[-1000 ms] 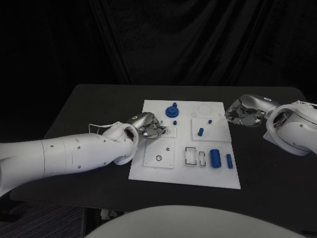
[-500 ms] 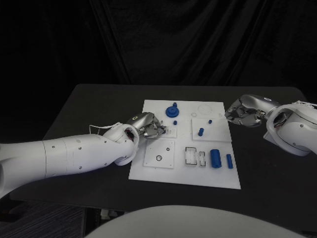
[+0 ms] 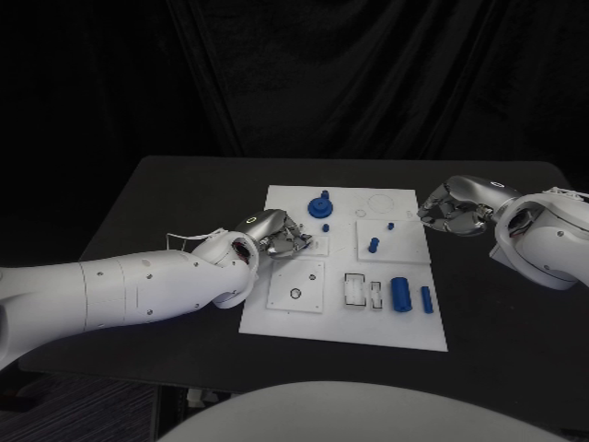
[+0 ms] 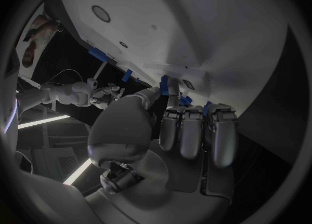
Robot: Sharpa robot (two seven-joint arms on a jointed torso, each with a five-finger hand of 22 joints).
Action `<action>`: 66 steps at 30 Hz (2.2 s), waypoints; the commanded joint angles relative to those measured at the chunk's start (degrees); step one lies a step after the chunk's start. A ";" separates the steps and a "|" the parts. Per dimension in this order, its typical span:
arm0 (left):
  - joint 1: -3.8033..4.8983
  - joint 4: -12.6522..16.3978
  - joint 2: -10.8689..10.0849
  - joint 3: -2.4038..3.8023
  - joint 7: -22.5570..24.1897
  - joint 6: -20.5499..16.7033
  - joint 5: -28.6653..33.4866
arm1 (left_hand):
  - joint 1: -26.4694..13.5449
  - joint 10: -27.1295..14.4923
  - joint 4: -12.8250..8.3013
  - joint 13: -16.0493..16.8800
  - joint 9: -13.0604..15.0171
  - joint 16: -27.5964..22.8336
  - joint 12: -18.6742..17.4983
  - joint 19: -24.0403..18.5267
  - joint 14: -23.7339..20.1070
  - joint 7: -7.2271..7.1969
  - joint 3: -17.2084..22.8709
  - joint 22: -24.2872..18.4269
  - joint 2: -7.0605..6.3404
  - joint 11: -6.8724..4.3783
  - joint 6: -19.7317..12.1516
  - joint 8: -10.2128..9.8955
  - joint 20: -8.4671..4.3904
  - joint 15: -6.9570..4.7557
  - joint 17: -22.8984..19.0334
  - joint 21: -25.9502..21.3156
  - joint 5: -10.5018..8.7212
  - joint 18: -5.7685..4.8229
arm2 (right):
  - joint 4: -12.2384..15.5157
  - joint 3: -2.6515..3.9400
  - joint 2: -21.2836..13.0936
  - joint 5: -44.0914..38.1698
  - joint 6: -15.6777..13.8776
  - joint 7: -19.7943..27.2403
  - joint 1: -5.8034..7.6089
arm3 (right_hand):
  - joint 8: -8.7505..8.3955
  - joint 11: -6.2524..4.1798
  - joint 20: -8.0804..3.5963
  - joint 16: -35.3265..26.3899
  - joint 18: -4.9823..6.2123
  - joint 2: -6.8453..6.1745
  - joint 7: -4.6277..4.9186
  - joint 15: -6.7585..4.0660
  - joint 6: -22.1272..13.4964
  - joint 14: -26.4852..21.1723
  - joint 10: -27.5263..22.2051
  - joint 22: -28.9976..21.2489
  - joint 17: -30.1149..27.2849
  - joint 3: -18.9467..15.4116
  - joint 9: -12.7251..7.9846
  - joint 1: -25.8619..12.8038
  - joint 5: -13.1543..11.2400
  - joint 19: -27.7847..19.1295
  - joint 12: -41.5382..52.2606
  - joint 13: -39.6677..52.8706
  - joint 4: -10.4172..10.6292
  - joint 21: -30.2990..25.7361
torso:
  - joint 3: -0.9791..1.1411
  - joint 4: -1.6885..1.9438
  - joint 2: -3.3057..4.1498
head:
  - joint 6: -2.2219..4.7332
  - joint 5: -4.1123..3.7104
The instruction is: Assemble the parts on the task board
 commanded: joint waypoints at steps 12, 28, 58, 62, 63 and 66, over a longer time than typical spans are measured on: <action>-0.12 -0.11 0.03 0.03 0.45 1.78 -0.09 | -1.31 5.94 2.02 15.00 -0.74 0.15 -0.02 6.03 6.06 0.69 -2.45 15.09 -0.09 0.52 0.03 -0.78 0.22 0.28 15.09 -0.20 -2.17 -0.79 | 0.04 0.06 -0.06 -0.09 0.39 -1.05 -0.13 | -0.37 0.07 0.00 -0.37 0.83 -0.16 0.31 0.01 -0.33 -0.43 -0.29 3.74 -0.07 0.30 0.00 -0.21 0.30 -0.55 -0.16 -0.04 0.04 -0.23 | 0.02 -0.03 -0.05 | 0.01 0.10; -0.13 -0.19 -0.02 0.03 2.75 1.07 -0.09 | -1.72 5.94 4.17 15.00 -1.45 0.15 -0.02 6.03 6.06 1.04 -5.34 15.09 0.07 0.81 0.13 -1.52 0.48 0.52 15.09 -0.20 -3.10 -0.79 | -0.01 0.06 -0.03 -0.09 0.48 -1.06 -0.16 | -0.39 0.07 0.00 -0.36 0.84 -0.20 0.31 0.00 -0.34 -0.43 -0.28 3.73 -0.08 0.33 0.00 -0.22 0.29 -0.57 -0.14 -0.04 0.02 -0.31 | 0.01 0.01 -0.03 | 0.01 0.21; -0.13 -0.31 -0.03 0.03 3.19 0.83 -0.09 | -3.42 5.94 5.62 15.00 0.65 0.15 -0.02 6.03 6.06 1.02 -11.55 15.09 1.21 0.90 0.25 -0.36 0.74 0.69 15.09 -0.20 -5.82 -0.79 | 0.02 0.06 -0.08 -0.09 0.60 -1.14 -0.17 | -0.39 0.07 0.00 -0.36 0.84 -0.20 0.31 0.00 -0.34 -0.43 -0.28 3.73 -0.08 0.33 0.00 -0.22 0.29 -0.57 -0.14 -0.04 0.02 -0.31 | 0.02 0.01 -0.02 | 0.01 0.28; -0.13 -0.28 -0.01 0.03 3.31 0.85 -0.09 | -2.66 5.94 5.62 15.00 3.27 0.15 -0.02 6.03 6.06 0.90 -12.82 15.09 1.84 0.81 -0.49 1.02 0.65 0.60 15.09 -0.20 -5.53 -0.79 | 0.03 0.06 -0.08 -0.09 0.57 -1.14 -0.17 | -0.39 0.07 0.00 -0.36 0.84 -0.20 0.31 0.00 -0.34 -0.43 -0.28 3.73 -0.08 0.33 0.00 -0.22 0.29 -0.57 -0.14 -0.04 0.02 -0.31 | 0.02 -0.01 -0.04 | 0.01 0.30; -0.13 -0.29 0.01 0.03 3.36 0.88 -0.09 | -2.52 5.94 5.59 15.00 3.60 0.15 -0.02 6.03 6.06 0.89 -12.95 15.09 1.89 0.80 -0.59 1.19 0.64 0.59 15.09 -0.20 -5.47 -0.79 | 0.03 0.06 -0.07 -0.09 0.57 -1.14 -0.17 | -0.39 0.07 0.00 -0.36 0.84 -0.20 0.31 0.00 -0.34 -0.43 -0.28 3.73 -0.08 0.33 0.00 -0.22 0.29 -0.57 -0.14 -0.04 0.02 -0.31 | 0.02 0.00 -0.05 | 0.01 0.27; -0.13 -0.37 0.08 0.03 3.49 1.12 -0.09 | -1.58 5.94 5.55 15.00 5.46 0.15 -0.02 6.03 6.06 0.80 -13.52 15.09 2.26 0.78 -1.17 2.11 0.58 0.53 15.09 -0.20 -4.58 -0.79 | 0.03 0.06 -0.08 -0.09 0.55 -1.14 -0.17 | -0.39 0.07 0.00 -0.36 0.84 -0.20 0.31 0.00 -0.34 -0.43 -0.28 3.73 -0.08 0.33 0.00 -0.22 0.29 -0.57 -0.14 -0.04 0.02 -0.31 | 0.01 0.00 -0.02 | 0.01 0.24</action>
